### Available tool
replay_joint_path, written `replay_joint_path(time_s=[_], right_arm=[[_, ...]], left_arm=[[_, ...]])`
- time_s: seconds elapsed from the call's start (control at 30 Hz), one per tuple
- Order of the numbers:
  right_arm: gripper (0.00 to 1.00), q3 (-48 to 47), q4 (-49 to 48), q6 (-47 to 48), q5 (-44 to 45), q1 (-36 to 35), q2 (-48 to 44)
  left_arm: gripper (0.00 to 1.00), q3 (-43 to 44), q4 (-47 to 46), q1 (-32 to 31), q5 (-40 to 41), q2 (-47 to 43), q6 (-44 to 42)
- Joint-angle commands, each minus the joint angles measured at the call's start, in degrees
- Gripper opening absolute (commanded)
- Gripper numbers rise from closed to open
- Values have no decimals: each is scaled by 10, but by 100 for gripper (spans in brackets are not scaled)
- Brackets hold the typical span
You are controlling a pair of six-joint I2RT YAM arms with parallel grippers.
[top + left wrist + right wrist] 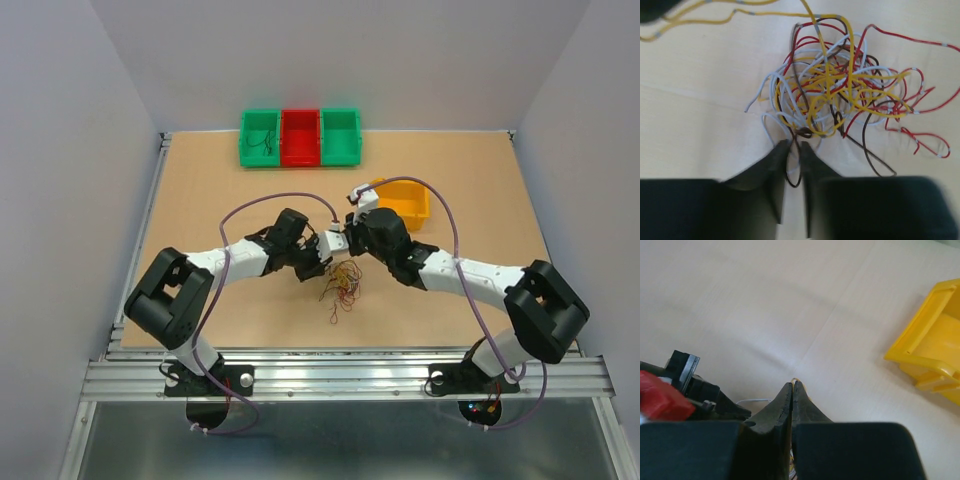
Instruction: Untangle the cables
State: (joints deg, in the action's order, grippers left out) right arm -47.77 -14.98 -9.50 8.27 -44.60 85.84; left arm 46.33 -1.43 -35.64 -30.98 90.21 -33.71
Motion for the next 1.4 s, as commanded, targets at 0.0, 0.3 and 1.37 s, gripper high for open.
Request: replay_joint_path(time_s=[0.0,0.3,1.37], right_arm=[[1,19,-38,-12,40,1,-34],[1,89,-28,-25,133,1,-151],[1,196,29,-49,240,2,-422]], left_arm=[[12,33,25,-2,11,13,-6],[0,4,-33,50,41,-97,33],[0,-55,-210,324,138,-262,196]])
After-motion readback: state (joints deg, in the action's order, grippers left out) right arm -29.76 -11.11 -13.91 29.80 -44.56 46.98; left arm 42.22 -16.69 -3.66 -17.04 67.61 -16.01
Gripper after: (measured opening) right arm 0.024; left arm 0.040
